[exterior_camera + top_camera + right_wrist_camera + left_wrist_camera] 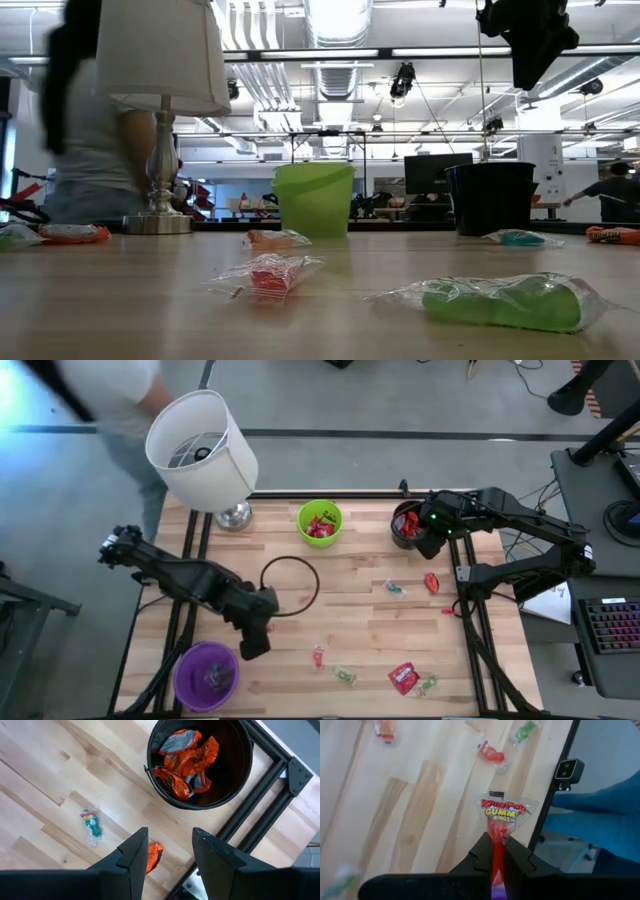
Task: Sort candy
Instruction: Put the red gummy candy into the violet bucket
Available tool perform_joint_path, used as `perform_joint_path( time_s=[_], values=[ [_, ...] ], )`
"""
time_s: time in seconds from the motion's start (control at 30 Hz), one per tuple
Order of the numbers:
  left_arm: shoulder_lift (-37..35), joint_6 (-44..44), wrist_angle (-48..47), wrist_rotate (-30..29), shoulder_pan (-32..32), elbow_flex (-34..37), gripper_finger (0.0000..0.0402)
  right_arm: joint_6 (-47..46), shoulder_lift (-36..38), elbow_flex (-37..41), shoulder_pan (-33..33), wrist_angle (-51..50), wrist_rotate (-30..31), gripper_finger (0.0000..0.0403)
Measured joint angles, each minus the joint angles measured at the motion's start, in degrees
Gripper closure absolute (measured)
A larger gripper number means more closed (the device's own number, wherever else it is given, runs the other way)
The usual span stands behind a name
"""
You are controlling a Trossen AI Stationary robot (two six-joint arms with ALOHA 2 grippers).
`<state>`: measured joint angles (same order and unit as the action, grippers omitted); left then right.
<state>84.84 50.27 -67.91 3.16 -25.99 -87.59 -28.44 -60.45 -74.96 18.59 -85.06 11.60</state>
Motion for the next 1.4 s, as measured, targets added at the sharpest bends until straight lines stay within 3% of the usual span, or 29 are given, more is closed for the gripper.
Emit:
perform_joint_path(
  time_s=[0.5,0.8,1.07,1.4],
  values=[
    [-3.2,15.6,-4.7,-0.3,-4.6,0.0,0.04,3.2,0.0,0.4,0.0,0.0,0.1,0.0257],
    [-4.4,24.8,-7.4,-0.2,-10.4,0.0,0.04,4.1,0.0,0.8,0.0,0.0,0.2,0.0257],
    [-4.7,37.5,-7.7,6.9,-19.0,0.0,0.04,4.6,0.0,1.3,0.0,0.0,0.3,0.0257],
    [-4.2,51.3,-8.1,11.7,-27.7,0.0,0.04,5.5,0.0,2.8,0.0,0.3,0.4,0.0257]
  ],
)
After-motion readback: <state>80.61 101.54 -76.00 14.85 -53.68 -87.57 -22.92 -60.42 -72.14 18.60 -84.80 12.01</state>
